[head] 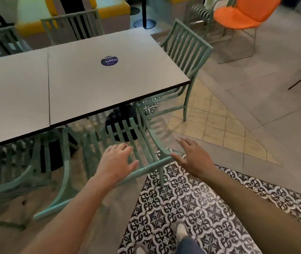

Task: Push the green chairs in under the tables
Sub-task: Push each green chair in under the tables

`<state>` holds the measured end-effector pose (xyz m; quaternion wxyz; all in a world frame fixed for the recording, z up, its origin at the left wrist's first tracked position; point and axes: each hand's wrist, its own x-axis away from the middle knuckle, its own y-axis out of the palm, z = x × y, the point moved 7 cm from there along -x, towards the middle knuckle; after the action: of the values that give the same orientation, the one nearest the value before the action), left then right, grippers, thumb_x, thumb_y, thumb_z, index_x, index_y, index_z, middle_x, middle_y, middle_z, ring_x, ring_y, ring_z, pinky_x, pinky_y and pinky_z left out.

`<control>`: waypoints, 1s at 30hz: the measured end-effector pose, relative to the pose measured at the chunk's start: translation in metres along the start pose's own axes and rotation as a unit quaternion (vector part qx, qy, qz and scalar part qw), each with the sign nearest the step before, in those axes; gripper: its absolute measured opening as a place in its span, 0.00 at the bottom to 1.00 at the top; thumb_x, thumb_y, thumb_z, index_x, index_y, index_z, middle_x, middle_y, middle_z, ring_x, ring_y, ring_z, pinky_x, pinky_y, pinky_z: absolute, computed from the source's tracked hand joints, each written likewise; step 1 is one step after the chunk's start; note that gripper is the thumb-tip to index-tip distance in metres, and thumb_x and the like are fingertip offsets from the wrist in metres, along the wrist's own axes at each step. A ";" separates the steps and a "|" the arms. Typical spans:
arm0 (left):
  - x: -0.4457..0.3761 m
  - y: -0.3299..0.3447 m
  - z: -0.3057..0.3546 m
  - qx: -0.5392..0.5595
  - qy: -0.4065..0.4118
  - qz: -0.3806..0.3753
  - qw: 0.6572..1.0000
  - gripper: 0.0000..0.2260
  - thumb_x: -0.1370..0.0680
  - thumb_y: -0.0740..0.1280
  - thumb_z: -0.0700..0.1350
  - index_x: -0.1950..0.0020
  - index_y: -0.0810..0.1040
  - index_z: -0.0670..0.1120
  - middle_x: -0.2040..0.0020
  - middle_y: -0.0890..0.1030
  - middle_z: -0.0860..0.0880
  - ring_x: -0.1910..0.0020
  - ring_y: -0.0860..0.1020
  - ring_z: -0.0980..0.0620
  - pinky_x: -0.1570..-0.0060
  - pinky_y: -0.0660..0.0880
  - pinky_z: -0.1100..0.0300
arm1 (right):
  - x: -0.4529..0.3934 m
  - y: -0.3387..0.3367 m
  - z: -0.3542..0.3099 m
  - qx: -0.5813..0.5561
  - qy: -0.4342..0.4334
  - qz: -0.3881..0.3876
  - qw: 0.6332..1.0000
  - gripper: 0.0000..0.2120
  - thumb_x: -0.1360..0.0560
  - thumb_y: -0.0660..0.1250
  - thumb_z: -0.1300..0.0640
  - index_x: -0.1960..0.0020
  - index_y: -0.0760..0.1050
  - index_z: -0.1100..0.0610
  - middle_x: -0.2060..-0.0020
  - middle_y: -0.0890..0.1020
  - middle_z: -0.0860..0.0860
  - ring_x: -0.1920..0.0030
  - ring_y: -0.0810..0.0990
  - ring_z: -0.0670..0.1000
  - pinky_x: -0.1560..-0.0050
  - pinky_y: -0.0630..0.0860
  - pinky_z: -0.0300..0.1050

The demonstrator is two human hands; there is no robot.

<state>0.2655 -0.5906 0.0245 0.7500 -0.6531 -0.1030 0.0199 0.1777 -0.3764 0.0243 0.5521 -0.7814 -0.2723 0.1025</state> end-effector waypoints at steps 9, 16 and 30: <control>-0.133 -0.039 0.147 -0.025 0.074 0.001 0.997 0.25 0.23 0.59 0.62 0.28 0.68 0.54 0.30 0.71 0.53 0.31 0.68 0.51 0.30 0.61 0.52 | -0.047 -0.090 0.148 -0.051 0.051 0.061 0.995 0.31 0.23 0.59 0.38 0.24 0.58 0.49 0.27 0.65 0.49 0.29 0.64 0.50 0.32 0.64 0.47; -0.256 -0.064 0.252 -0.005 0.080 0.010 0.997 0.23 0.23 0.59 0.61 0.31 0.71 0.52 0.34 0.73 0.53 0.35 0.71 0.50 0.36 0.68 0.52 | -0.103 -0.177 0.273 -0.049 0.079 0.092 0.991 0.29 0.22 0.58 0.38 0.24 0.59 0.47 0.27 0.66 0.47 0.28 0.64 0.49 0.33 0.67 0.48; -0.542 -0.012 0.339 0.072 0.057 -0.049 0.995 0.22 0.22 0.60 0.61 0.32 0.72 0.52 0.37 0.74 0.53 0.38 0.73 0.51 0.43 0.73 0.55 | -0.297 -0.234 0.444 -0.017 0.086 0.008 0.996 0.27 0.22 0.55 0.37 0.25 0.59 0.44 0.28 0.67 0.43 0.30 0.65 0.45 0.33 0.66 0.43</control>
<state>-0.3273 -0.3505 0.0094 0.7996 -0.5919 -0.0904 -0.0466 -0.3473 -0.1212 0.0336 0.5596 -0.7985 -0.2192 0.0344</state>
